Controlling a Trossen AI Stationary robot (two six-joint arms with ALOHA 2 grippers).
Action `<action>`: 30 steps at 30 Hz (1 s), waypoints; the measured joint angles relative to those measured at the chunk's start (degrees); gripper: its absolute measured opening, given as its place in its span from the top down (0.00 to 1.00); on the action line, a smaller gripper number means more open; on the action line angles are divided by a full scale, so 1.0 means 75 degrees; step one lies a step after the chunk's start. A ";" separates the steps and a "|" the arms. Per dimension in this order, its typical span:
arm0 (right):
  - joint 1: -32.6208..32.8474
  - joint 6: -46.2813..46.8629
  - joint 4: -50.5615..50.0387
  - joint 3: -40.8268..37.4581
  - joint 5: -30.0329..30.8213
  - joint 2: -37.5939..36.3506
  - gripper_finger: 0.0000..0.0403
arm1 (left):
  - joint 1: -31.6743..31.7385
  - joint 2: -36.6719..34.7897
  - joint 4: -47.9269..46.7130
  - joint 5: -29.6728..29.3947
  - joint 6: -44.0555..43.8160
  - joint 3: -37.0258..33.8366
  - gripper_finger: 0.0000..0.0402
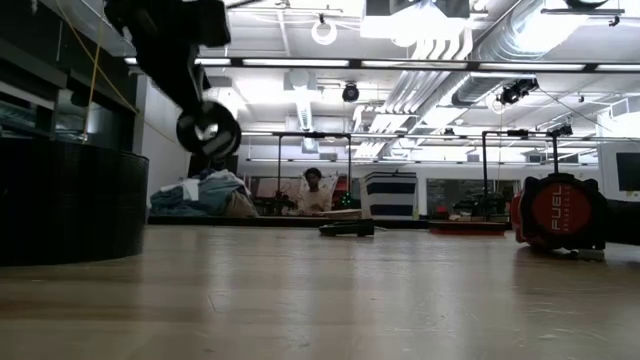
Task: Coil cords
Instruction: Coil the white wire
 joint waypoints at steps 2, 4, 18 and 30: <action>0.0165 0.0328 -0.0517 -0.0133 0.0208 0.0062 1.00 | 0.0000 0.0181 0.0239 0.0208 -0.0184 -0.0230 1.00; 0.0302 0.0666 -0.0714 -0.0515 0.0400 0.0095 1.00 | 0.0000 0.0323 0.0405 0.0600 -0.0554 -0.0425 1.00; 0.0528 0.2303 0.2285 -0.5122 -0.1420 -0.0392 1.00 | 0.0434 0.1366 0.3288 0.2593 -0.2694 -0.1591 1.00; 0.1070 0.3568 0.3329 -0.6487 -0.1505 -0.1250 1.00 | 0.1059 0.2953 0.4475 0.4100 -0.3462 -0.1556 0.96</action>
